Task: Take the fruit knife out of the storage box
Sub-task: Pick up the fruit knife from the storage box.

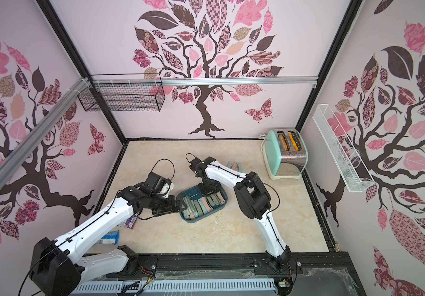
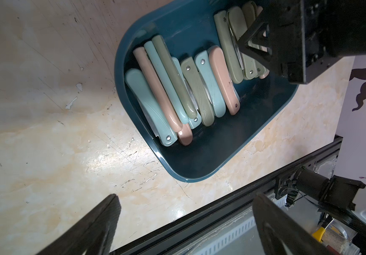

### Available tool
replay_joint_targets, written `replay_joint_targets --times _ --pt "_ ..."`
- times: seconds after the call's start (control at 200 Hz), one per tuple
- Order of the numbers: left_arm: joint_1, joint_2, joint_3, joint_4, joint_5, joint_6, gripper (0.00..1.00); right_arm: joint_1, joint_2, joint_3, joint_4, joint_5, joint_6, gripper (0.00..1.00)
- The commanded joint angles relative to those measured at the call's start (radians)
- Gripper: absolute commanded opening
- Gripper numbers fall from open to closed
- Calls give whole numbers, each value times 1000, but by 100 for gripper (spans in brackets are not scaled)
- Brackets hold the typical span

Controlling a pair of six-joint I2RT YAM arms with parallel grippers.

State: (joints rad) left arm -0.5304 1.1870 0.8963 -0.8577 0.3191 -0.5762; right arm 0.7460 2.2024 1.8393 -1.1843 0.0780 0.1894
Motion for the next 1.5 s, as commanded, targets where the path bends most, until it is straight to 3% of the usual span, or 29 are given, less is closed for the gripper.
replay_joint_targets --times 0.0,0.525,0.7,0.855,1.035,1.285,1.496 --pt "5 11 -7 18 12 16 98 3 0 13 -9 29 -19 31" --pt "15 29 -18 19 21 42 98 4 73 46 -9 -53 -37 35" --pt "17 37 -11 19 24 52 98 6 78 49 -5 -43 -34 27" --pt "17 46 0 16 26 60 98 6 92 82 -18 -40 -34 11" --pt "18 57 12 22 31 62 98 6 80 106 -35 -34 -28 1" --pt "18 83 59 29 38 64 98 4 4 127 -63 -26 -7 0" --pt "19 140 121 63 63 57 98 -19 -78 89 -40 -89 27 0"
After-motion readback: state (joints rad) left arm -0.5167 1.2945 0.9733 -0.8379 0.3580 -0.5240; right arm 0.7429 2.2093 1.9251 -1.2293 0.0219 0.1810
